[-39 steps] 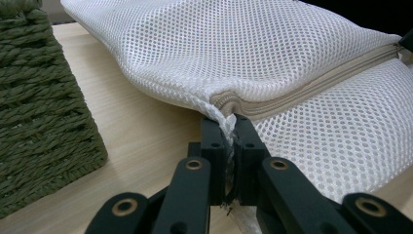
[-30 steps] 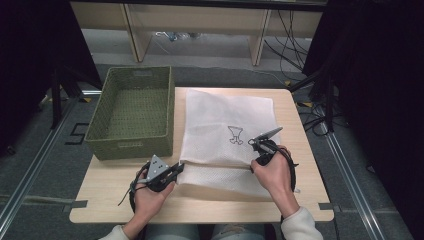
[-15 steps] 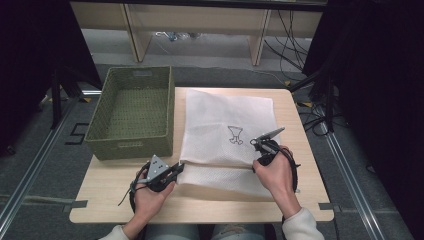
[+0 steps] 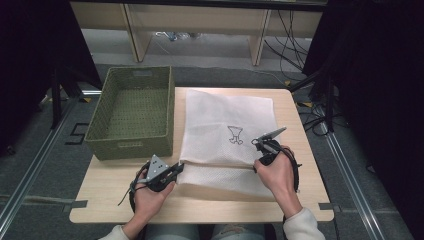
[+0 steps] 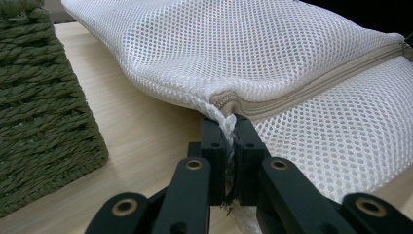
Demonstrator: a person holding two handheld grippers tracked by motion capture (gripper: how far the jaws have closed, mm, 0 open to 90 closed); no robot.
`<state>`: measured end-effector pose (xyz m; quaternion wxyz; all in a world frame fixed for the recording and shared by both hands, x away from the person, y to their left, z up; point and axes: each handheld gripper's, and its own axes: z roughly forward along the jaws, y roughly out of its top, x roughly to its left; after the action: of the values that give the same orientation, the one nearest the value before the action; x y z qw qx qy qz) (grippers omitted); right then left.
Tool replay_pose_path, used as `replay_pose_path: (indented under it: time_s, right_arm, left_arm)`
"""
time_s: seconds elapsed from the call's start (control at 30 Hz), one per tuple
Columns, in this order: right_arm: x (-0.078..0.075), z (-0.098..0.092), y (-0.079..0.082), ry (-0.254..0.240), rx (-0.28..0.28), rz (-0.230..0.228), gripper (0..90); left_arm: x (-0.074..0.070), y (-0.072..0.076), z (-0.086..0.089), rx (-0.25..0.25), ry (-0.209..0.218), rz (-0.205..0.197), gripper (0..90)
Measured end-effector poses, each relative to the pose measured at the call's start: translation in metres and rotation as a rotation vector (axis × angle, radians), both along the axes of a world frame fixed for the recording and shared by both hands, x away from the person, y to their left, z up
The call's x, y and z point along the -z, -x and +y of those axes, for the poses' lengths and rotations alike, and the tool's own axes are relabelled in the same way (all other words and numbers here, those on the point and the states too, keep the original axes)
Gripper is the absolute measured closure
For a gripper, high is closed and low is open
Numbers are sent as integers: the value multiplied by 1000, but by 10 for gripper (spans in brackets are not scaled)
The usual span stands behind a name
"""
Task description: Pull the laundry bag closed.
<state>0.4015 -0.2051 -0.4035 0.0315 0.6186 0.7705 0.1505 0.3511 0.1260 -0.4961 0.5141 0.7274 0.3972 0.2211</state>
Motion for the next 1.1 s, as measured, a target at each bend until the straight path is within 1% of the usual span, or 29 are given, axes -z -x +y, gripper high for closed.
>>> replay_pose_path:
  time_s: [0.03,0.07,0.1,0.13,0.17,0.2,0.23,0.37,0.4,0.43,0.53,0.57,0.6,0.63,0.7,0.8,0.87,0.9,0.93,1.1]
  right_arm:
    - [1,0,0,5,0,-10,886]
    - [1,0,0,5,0,-10,886]
    - [0,0,0,6,16,2,886]
    - [1,-2,-1,5,-3,-5,885]
    - [1,-2,-1,6,-2,-8,885]
    - [1,-3,-1,7,-13,-25,885]
    - [1,-4,-1,6,-17,-28,886]
    - [1,-4,-1,-1,-8,-22,885]
    - [1,-4,-1,-5,0,-16,885]
    - [-1,-3,0,-5,14,0,886]
    - [-1,-4,0,-9,30,-1,885]
    - [-1,-4,0,-6,28,1,885]
    - [-1,-5,0,-6,17,-8,885]
    - [-1,-5,0,-10,21,3,885]
    - [0,-6,0,-7,21,-5,886]
    - [0,-7,0,-10,21,-4,885]
    - [-1,-7,0,2,31,-4,886]
    - [-1,-9,0,-2,30,-4,885]
    - [-1,-10,0,-9,41,2,885]
    - [-1,-11,-1,-7,37,-11,885]
  left_arm:
    - [0,0,0,-2,5,5,846]
    - [0,0,0,-2,5,5,846]
    - [0,0,0,-5,10,9,845]
    - [0,0,0,-5,10,8,846]
    - [0,0,0,1,0,1,846]
    - [0,0,0,-4,9,9,846]
    - [0,0,0,-4,9,9,846]
    - [0,0,0,-5,11,10,845]
    - [0,0,0,-5,9,9,846]
    - [0,0,0,-5,9,9,846]
    - [0,0,0,-3,7,8,846]
    - [0,0,0,0,-1,2,846]
    - [0,-1,0,4,-5,0,846]
    - [0,-1,1,4,-5,1,846]
    - [0,0,0,4,-5,0,846]
    - [0,-1,0,3,-6,-1,846]
    - [0,-1,1,1,-4,0,846]
    - [0,-1,1,0,-5,0,846]
    - [0,-1,1,0,-4,1,846]
    - [0,-1,1,0,-6,1,846]
